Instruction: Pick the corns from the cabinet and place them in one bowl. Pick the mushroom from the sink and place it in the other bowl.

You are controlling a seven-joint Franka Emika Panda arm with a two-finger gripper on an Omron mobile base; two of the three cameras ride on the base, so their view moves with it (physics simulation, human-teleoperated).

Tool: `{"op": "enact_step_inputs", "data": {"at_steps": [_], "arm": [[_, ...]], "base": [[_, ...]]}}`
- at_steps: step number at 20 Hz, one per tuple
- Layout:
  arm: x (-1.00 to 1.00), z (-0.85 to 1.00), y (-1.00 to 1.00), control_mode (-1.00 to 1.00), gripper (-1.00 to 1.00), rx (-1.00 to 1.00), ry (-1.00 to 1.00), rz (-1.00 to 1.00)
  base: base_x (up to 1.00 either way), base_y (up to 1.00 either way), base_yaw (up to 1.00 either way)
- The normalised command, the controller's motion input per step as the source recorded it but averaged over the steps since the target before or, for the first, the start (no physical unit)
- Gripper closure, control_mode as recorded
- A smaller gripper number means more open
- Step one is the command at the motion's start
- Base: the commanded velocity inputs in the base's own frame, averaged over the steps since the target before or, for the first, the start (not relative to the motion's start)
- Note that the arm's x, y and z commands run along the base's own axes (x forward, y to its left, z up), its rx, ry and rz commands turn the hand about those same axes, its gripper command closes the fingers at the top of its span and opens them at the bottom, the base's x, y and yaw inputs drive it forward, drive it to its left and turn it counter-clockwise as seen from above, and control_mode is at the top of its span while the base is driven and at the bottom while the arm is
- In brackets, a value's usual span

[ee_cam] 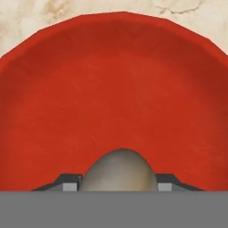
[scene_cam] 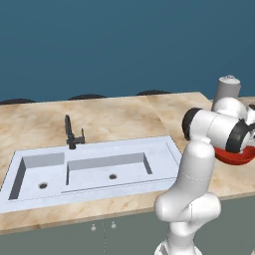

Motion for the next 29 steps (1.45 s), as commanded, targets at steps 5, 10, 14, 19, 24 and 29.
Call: {"op": "enact_step_inputs", "data": {"at_steps": [5, 10, 14, 19, 24, 29], "arm": [[0.04, -0.17, 0.00, -1.00, 1.00, 0.01, 0.03, 0.00], [0.03, -0.16, 0.00, -1.00, 1.00, 0.02, 0.02, 0.00], [0.03, -0.16, 0.00, -1.00, 1.00, 0.02, 0.03, 0.00], [0.03, -0.16, 0.00, -1.00, 1.00, 0.02, 0.03, 0.00], [0.03, -0.15, 0.00, -1.00, 1.00, 0.01, 0.02, 0.00], [0.00, -0.15, 0.00, -1.00, 1.00, 0.02, 0.02, 0.00]], "base": [[0.00, 0.00, 0.00], [0.00, 0.00, 0.00], [0.00, 0.00, 0.00], [0.00, 0.00, 0.00], [0.00, 0.00, 0.00], [0.00, 0.00, 0.00]]}}
